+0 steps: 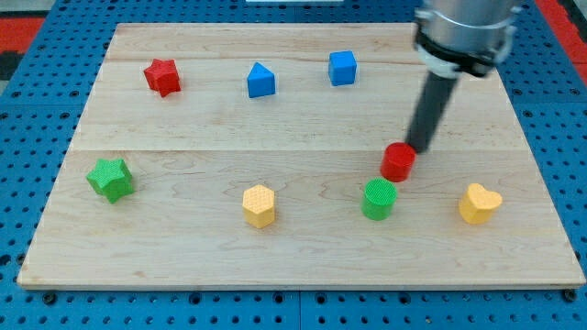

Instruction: Push the hexagon away from the circles

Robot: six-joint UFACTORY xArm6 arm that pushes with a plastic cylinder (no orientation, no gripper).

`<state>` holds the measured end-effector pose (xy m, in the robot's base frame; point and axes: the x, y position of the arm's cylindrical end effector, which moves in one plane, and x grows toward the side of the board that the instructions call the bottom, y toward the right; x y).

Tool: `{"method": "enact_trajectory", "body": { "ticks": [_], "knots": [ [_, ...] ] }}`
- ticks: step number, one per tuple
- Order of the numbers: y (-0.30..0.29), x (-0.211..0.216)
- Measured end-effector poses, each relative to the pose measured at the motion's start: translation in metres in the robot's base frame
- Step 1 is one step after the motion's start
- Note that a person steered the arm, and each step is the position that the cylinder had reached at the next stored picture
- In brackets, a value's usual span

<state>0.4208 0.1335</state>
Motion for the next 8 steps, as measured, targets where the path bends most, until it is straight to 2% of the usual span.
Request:
{"method": "enact_trajectory", "body": {
  "ticks": [1,2,3,5,6,7,8],
  "knots": [
    [-0.006,0.017],
    [0.024,0.043],
    [0.041,0.046],
    [0.035,0.059],
    [0.001,0.031],
    [-0.049,0.041],
    [-0.058,0.064]
  ]
}}
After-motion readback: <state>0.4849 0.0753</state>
